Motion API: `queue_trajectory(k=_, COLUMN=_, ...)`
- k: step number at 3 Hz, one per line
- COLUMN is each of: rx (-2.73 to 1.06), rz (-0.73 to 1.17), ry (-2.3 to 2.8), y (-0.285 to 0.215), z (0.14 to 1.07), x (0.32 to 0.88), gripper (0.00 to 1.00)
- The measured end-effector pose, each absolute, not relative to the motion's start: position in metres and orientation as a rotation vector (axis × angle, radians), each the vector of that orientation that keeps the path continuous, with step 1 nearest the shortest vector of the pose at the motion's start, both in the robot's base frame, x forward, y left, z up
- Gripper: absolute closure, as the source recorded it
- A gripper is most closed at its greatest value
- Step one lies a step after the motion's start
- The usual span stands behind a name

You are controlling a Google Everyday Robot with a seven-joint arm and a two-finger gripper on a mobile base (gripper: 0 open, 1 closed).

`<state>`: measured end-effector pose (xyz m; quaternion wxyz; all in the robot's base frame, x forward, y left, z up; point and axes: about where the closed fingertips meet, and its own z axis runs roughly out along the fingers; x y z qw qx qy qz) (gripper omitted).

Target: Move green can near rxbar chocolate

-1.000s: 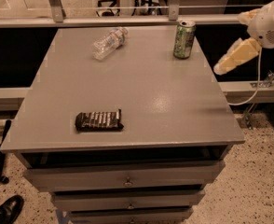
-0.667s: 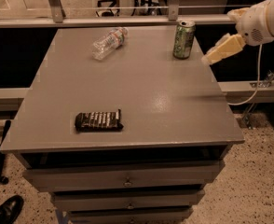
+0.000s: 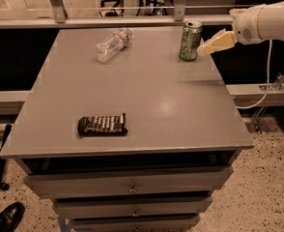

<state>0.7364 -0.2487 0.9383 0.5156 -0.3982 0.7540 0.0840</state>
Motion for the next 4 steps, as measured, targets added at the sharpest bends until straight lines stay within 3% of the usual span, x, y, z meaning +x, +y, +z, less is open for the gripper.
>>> queue_trajectory(k=2, rx=-0.830, rz=0.334, ry=1.805, y=-0.230, z=0.906, x=0.782, gripper=0.00)
queue_trajectory(k=4, rx=-0.786, rz=0.479, ry=1.788, y=-0.205, z=0.889, x=0.806, gripper=0.44)
